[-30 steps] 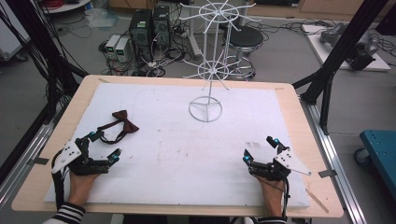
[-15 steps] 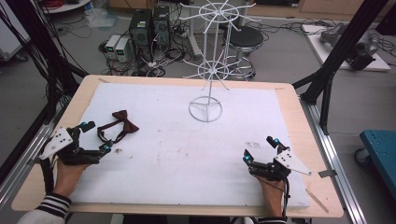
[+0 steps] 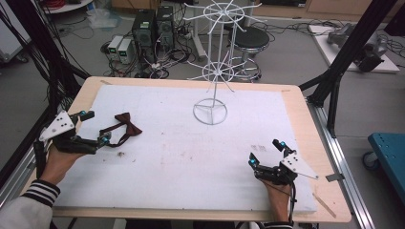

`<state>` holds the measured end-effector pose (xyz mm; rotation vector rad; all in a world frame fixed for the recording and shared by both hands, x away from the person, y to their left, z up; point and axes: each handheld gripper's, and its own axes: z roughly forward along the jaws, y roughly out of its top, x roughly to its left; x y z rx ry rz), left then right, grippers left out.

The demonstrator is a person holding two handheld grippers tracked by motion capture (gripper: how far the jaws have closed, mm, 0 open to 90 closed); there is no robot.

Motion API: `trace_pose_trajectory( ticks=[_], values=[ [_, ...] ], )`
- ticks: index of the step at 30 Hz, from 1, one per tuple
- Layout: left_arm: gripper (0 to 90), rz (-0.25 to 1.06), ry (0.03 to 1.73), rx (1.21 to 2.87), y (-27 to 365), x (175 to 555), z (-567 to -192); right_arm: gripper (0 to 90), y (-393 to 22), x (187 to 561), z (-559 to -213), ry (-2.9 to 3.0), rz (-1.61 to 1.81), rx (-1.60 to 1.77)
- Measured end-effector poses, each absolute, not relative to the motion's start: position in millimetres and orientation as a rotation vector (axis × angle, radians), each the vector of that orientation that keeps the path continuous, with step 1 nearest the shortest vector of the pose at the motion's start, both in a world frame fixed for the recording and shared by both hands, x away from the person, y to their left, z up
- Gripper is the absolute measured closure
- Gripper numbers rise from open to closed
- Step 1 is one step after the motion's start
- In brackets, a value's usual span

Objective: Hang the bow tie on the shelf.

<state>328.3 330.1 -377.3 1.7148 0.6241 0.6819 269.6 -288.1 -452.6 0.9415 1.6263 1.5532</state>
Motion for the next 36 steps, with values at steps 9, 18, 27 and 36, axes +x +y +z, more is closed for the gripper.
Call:
trace_pose_trajectory(
  ticks=[9,18,27,36],
  values=[
    [1.7,0.697,0.592,1.780,334,349,-362,0.5,-288,270,-453,1.624,1.554,0.943],
    [1.7,0.648,0.624,1.858,336,374,-354,0.5,-289,270,-453,1.622,1.556,0.948],
    [1.7,0.608,0.622,1.942,334,399,-350,0.5,-289,270,-453,1.617,1.561,0.946],
    [1.7,0.543,0.610,2.050,326,420,-352,0.5,-289,270,-453,1.621,1.562,0.949]
  ],
)
